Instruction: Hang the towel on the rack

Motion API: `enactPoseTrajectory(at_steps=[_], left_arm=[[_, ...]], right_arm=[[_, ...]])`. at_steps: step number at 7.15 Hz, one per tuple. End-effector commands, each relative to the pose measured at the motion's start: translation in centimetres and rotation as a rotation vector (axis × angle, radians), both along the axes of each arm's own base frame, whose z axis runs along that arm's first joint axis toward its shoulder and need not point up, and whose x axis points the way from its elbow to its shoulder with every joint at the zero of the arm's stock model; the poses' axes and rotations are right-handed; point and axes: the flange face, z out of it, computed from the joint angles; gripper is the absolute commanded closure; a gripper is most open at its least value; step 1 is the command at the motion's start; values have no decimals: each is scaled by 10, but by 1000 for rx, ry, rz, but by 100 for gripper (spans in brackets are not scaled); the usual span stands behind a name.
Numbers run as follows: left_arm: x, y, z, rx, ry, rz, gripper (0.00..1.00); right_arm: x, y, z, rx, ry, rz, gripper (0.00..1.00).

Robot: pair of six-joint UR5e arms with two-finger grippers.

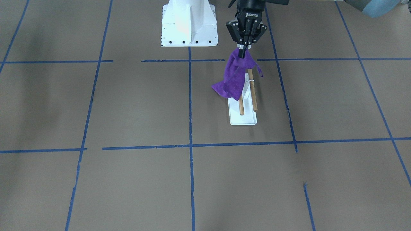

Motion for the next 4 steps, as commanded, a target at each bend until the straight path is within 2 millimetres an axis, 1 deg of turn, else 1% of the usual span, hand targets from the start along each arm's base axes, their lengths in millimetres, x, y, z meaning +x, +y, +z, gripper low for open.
enactPoseTrajectory(at_steps=[1, 2, 3, 4], left_arm=[[-12, -8, 72, 2, -208, -25, 100], [-18, -9, 103, 13, -305, -33, 100], [-19, -8, 121, -1, -347, -31, 100], [-7, -13, 139, -15, -389, -29, 100]], right_arm=[[8, -5, -1, -4, -10, 23, 0], [9, -5, 5, -12, -7, 24, 0], [9, -5, 6, -10, -2, 24, 0], [10, -7, 6, -2, 7, 24, 0]])
